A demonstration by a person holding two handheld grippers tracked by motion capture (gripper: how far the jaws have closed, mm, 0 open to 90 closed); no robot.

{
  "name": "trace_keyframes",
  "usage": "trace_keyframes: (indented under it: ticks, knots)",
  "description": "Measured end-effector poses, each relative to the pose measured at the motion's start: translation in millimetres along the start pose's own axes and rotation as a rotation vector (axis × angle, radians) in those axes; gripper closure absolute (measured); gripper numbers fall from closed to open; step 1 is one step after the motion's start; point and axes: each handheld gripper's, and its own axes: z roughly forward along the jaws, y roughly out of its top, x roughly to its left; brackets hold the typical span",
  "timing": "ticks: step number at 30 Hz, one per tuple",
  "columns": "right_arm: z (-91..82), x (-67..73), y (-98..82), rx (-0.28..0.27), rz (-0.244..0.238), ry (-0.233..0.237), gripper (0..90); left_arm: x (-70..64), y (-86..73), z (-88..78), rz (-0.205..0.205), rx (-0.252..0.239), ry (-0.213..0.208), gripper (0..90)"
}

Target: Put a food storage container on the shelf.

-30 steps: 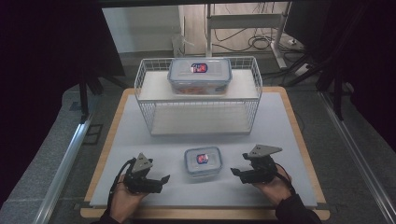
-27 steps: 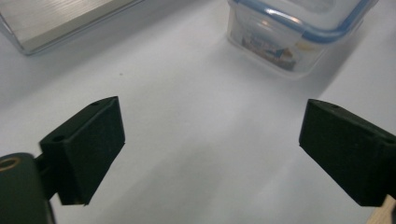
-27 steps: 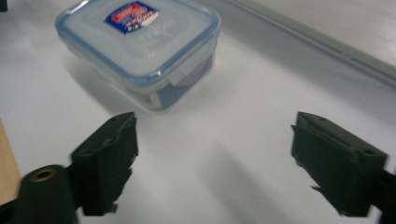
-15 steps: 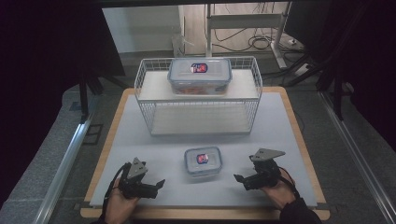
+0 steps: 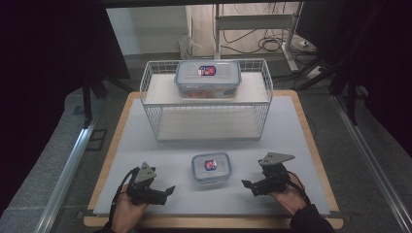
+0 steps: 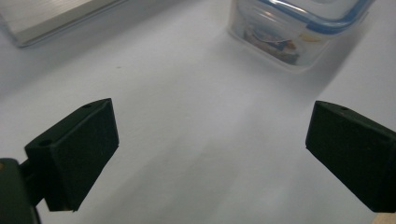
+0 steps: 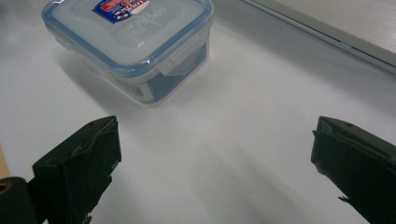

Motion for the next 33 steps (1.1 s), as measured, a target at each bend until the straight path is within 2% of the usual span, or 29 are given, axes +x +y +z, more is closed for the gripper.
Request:
trace_keyframes:
  ticks: [5,7,11,15,17,19,25,27,31,33]
  knots:
    - [5.6,0.5,6.8,-0.001,-0.005,0.018,3.0,-4.2,10.7,7.0,0.008,0.011,-0.043,3.5]
    - [7.9,1.5,10.1,-0.008,0.008,0.036,3.6,-3.9,15.6,9.4,-0.005,0.006,-0.068,3.4]
    - [15.3,5.0,18.5,-0.020,0.024,0.086,2.2,-1.8,27.0,15.9,-0.035,0.020,-0.089,1.8]
    - [24.6,7.8,26.2,0.023,0.064,0.132,1.4,1.1,34.5,25.4,-0.078,0.013,-0.166,1.5]
    - [28.0,7.4,30.0,0.049,0.078,0.147,4.7,0.0,39.1,30.5,-0.076,0.017,-0.185,2.1]
    - [30.7,6.0,34.6,0.049,0.090,0.164,8.8,-1.5,43.2,37.0,-0.070,0.024,-0.205,2.9]
    - [47.4,6.0,48.0,0.070,0.102,0.194,13.3,-3.1,53.8,59.9,-0.095,0.055,-0.309,3.7]
    - [54.8,6.0,49.6,0.086,0.110,0.215,13.7,-4.5,56.6,66.1,-0.099,0.060,-0.330,4.8]
    - [61.2,3.0,51.2,0.100,0.161,0.270,17.0,-8.3,59.6,76.5,-0.114,0.076,-0.389,8.7]
    - [62.0,1.6,51.7,0.109,0.178,0.277,18.5,-10.9,59.5,77.5,-0.117,0.086,-0.387,9.3]
